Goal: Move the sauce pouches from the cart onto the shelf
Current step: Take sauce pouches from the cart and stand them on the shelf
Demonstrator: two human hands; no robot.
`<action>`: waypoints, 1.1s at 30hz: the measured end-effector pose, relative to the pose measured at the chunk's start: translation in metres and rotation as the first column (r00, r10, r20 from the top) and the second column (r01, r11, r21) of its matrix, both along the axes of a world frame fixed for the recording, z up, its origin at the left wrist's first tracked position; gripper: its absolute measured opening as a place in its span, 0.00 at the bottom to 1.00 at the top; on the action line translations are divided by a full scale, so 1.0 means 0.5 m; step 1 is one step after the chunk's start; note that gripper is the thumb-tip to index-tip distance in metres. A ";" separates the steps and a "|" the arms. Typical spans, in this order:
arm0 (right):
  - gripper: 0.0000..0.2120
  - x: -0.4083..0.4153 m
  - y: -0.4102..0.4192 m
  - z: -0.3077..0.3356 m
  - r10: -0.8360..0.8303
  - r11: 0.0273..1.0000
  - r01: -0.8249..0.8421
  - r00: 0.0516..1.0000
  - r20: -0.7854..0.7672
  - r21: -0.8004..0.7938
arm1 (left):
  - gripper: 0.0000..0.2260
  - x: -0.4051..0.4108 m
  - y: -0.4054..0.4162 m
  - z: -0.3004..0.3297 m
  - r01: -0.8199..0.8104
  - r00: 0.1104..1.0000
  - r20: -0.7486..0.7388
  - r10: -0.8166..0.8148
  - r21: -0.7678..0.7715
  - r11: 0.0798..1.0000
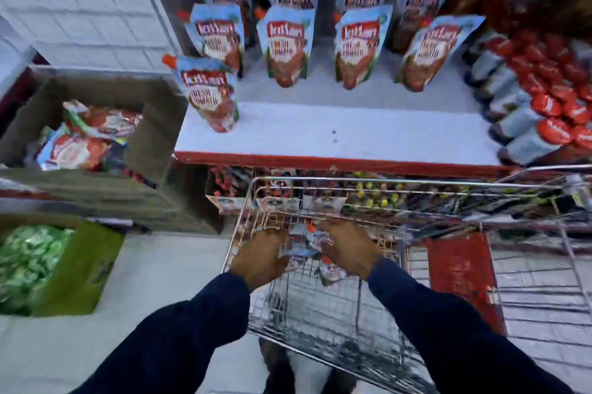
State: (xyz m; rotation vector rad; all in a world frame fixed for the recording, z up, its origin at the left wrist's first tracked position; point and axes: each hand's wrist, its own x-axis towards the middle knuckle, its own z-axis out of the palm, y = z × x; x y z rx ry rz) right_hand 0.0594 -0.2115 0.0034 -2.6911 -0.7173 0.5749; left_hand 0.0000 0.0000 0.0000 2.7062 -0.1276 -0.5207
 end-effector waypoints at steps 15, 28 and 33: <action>0.12 -0.022 0.043 -0.121 -0.120 0.990 0.108 0.982 -0.147 -0.090 | 0.11 0.007 0.014 -0.098 -0.053 0.996 -0.072 0.053 0.002 0.999; 0.07 0.000 0.003 0.207 -0.146 0.905 0.118 0.989 0.038 0.409 | 0.18 0.019 0.060 0.220 -0.021 0.950 0.305 0.067 -0.153 0.988; 0.04 0.067 0.019 0.356 -0.198 0.818 0.093 0.972 0.127 0.567 | 0.17 0.074 0.082 0.384 0.057 0.884 0.467 0.023 -0.155 0.986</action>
